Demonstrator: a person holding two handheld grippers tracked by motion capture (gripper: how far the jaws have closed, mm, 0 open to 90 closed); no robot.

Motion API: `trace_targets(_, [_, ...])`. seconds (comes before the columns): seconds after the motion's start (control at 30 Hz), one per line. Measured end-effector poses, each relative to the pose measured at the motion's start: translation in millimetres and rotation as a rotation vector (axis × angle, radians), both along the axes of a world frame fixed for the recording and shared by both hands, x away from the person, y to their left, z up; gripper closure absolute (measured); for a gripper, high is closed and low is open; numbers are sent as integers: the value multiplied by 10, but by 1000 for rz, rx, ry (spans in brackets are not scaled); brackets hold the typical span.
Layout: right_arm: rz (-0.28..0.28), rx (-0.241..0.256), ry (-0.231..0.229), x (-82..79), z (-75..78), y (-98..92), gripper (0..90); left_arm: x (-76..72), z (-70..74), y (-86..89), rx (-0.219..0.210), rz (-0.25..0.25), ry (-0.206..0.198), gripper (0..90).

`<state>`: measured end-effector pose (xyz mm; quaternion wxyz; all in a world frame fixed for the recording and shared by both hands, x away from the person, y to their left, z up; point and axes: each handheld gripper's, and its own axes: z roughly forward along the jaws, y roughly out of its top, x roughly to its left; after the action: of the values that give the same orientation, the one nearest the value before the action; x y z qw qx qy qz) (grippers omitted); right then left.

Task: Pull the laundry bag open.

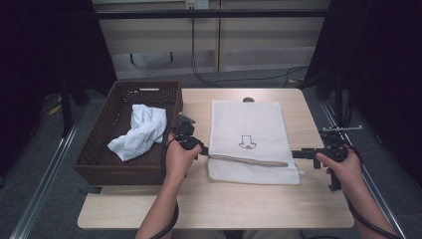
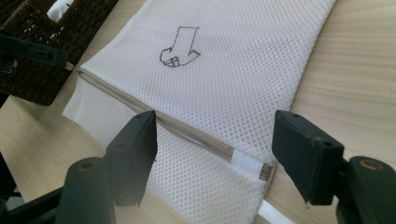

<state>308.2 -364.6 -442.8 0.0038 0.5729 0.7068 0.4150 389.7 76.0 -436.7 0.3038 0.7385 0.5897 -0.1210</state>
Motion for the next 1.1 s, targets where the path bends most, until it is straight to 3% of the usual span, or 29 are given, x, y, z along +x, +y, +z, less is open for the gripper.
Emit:
trace_targets(0.23, [8, 3, 7, 10, -18, 29, 314, -13, 5, -29, -42, -22, 10, 799])
trace_targets(0.47, [17, -8, 10, 18, -44, 42, 294, -24, 44, -46, -73, -34, -17, 641])
trace_targets(0.6, [21, -11, 12, 19, -49, 57, 292, -24, 48, -47, -91, -26, -13, 584])
trace_targets(0.7, [26, -15, 9, 20, -51, 65, 283, -27, 55, -60, -96, -26, -36, 529])
trace_targets(0.73, [28, -18, 10, 18, -49, 70, 278, -26, 56, -58, -103, -45, -48, 494])
trace_targets(0.83, [42, -27, 10, 20, -61, 94, 269, -31, 46, -73, -104, -33, -73, 363])
trace_targets(1.1, [65, -44, 0, 17, -49, 168, 254, -25, 44, -76, -86, -39, -121, 219])
